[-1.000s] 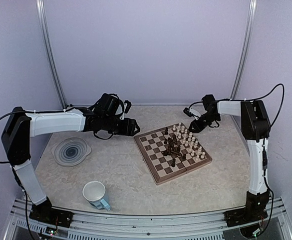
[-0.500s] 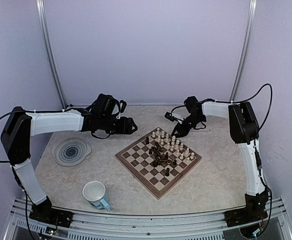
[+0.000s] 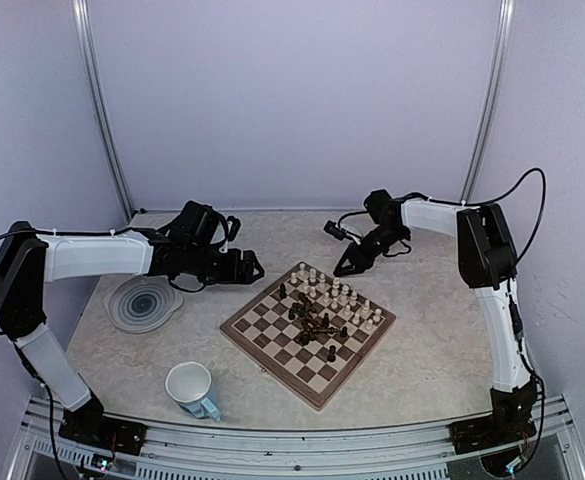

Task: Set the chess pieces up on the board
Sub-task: Move the chessboard to the center of the board, then position the chessboard at the center of the board.

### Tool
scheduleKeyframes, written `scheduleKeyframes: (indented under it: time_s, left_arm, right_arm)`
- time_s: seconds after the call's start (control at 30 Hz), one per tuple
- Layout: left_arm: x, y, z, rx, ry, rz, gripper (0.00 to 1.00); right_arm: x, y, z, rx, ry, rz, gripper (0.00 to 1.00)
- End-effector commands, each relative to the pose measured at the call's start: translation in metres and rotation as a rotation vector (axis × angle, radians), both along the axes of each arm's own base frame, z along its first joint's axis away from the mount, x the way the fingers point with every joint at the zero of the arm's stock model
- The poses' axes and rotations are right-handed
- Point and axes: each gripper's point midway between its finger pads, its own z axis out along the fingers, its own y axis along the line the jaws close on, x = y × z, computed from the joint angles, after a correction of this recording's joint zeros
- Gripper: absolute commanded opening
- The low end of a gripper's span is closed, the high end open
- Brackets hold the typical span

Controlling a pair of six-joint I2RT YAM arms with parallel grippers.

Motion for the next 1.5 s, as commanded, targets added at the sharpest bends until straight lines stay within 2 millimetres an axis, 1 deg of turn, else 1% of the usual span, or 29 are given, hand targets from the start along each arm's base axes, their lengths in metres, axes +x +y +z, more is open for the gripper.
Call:
scheduleKeyframes:
  time_s: [0.0,0.07,0.13,0.17,0.2,0.27,0.37,0.4,0.47,0.5,0.57,0.67,0.8,0.87,0.97,1.07,1.1,1.2,1.27,1.3,1.33,1.37,1.43,1.47]
  left_arm:
    - [-0.009,0.015,0.0,0.018,0.014,0.004,0.89]
    - [-0.014,0.02,-0.007,0.029,0.033,-0.006,0.9]
    - [-0.019,0.024,-0.015,0.031,0.049,-0.018,0.92]
    - [-0.023,0.025,-0.018,0.024,0.059,-0.031,0.97]
    - [-0.026,0.026,-0.021,0.022,0.069,-0.041,0.99]
    - [-0.032,0.025,-0.027,0.015,0.088,-0.066,0.99]
    - [-0.043,0.023,-0.04,0.0,0.132,-0.098,0.99]
    - [-0.048,0.021,-0.045,-0.005,0.151,-0.112,0.99]
    - [-0.058,0.017,-0.053,-0.007,0.179,-0.144,0.97]
    - [-0.064,0.015,-0.057,-0.002,0.189,-0.16,0.97]
    - [-0.075,0.008,-0.059,0.003,0.196,-0.203,0.97]
    - [-0.092,-0.001,-0.065,0.005,0.225,-0.258,0.96]
    - [-0.112,-0.011,-0.074,0.015,0.257,-0.322,0.94]
    - [-0.123,-0.024,-0.073,-0.003,0.261,-0.375,0.94]
    - [-0.14,-0.049,-0.064,-0.034,0.252,-0.471,0.93]
    - [-0.152,-0.074,-0.06,-0.039,0.238,-0.537,0.92]
    - [-0.154,-0.081,-0.063,-0.036,0.245,-0.552,0.92]
    - [-0.158,-0.099,-0.061,-0.029,0.247,-0.602,0.9]
    - [-0.157,-0.105,-0.06,-0.013,0.246,-0.616,0.89]
    - [-0.156,-0.106,-0.058,-0.007,0.246,-0.618,0.89]
    - [-0.154,-0.108,-0.051,-0.008,0.23,-0.623,0.89]
    - [-0.153,-0.107,-0.046,-0.003,0.22,-0.624,0.89]
    - [-0.148,-0.103,-0.037,0.026,0.19,-0.622,0.89]
    - [-0.143,-0.098,-0.032,0.05,0.173,-0.6,0.89]
  right_arm:
    - [0.009,-0.03,0.072,0.095,-0.036,-0.076,0.38]
    - [0.003,-0.051,0.089,0.105,-0.057,-0.109,0.49]
    - [-0.011,-0.07,0.098,0.106,-0.073,-0.136,0.54]
    - [-0.021,-0.078,0.098,0.102,-0.075,-0.145,0.55]
    - [-0.031,-0.086,0.099,0.098,-0.082,-0.15,0.57]
    - [-0.053,-0.097,0.098,0.09,-0.089,-0.16,0.58]
    - [-0.081,-0.108,0.098,0.086,-0.099,-0.171,0.59]
    - [-0.089,-0.11,0.097,0.086,-0.1,-0.177,0.59]
    - [-0.099,-0.115,0.097,0.091,-0.115,-0.195,0.59]
    - [-0.104,-0.117,0.094,0.094,-0.119,-0.204,0.59]
    - [-0.104,-0.123,0.097,0.096,-0.156,-0.235,0.59]
    - [-0.096,-0.137,0.1,0.077,-0.22,-0.299,0.59]
    - [-0.089,-0.152,0.108,0.108,-0.219,-0.349,0.59]
    - [-0.088,-0.158,0.109,0.119,-0.217,-0.363,0.59]
    - [-0.084,-0.168,0.11,0.113,-0.231,-0.392,0.59]
    - [-0.083,-0.176,0.11,0.113,-0.235,-0.413,0.59]
    - [-0.082,-0.178,0.11,0.112,-0.236,-0.419,0.59]
    - [-0.083,-0.181,0.109,0.115,-0.234,-0.424,0.59]
    - [-0.085,-0.18,0.11,0.124,-0.235,-0.419,0.59]
    - [-0.086,-0.179,0.111,0.129,-0.233,-0.415,0.59]
    - [-0.084,-0.187,0.111,0.131,-0.235,-0.437,0.59]
    - [-0.085,-0.189,0.112,0.133,-0.239,-0.439,0.59]
    - [-0.086,-0.189,0.112,0.136,-0.244,-0.435,0.59]
    - [-0.087,-0.189,0.111,0.135,-0.243,-0.432,0.59]
